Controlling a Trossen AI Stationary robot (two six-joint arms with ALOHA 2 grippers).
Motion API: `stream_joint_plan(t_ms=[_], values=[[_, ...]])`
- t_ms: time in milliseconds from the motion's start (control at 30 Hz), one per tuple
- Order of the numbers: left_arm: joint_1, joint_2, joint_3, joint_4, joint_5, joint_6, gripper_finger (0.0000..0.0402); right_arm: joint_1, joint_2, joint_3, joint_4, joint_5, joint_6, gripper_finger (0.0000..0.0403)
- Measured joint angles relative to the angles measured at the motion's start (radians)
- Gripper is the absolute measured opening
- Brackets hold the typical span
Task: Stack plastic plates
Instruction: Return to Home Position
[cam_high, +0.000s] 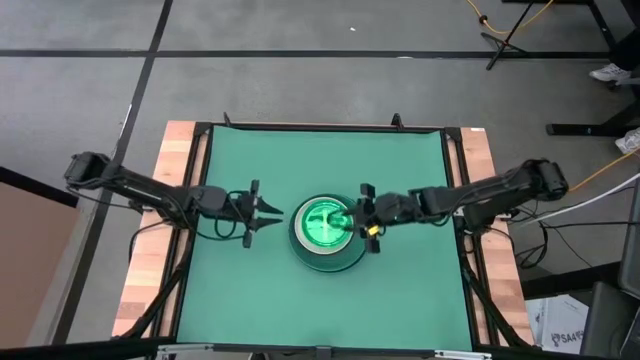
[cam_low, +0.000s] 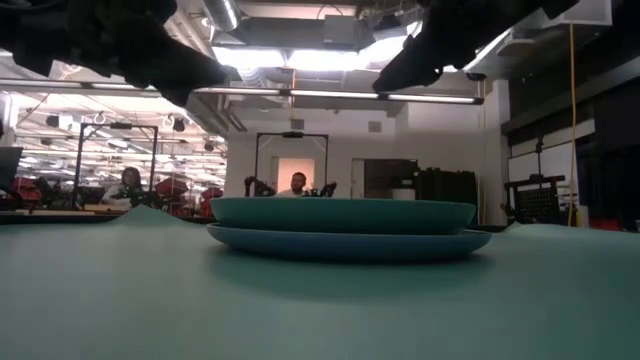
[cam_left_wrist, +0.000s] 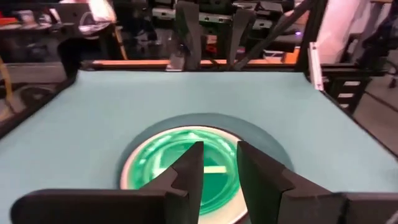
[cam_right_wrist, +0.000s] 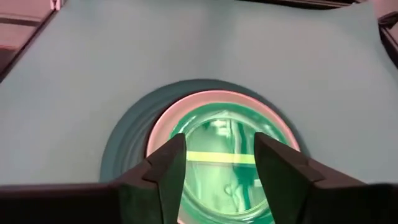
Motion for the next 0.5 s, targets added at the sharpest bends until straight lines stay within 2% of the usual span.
stream_joint_plan(t_ms=[100,267,500], values=[[0.037,-0.076,0.000,-0.090,-0.001,0.017,0.0076,-0.053,-0.020,0.000,-0.009,-0.049,-0.024,0.0169],[0.083,-0.211,0.000,-0.252,-0.001,0.035,0.0041,-0.120,-0.053,-0.016,-0.030,-0.107,-0.044,0.0119],[0.107,-0.394,-0.107,-0.261,0.000,0.047,0.0003,-0.191,-0.206,-0.252,0.138,-0.169,0.007,0.0054]])
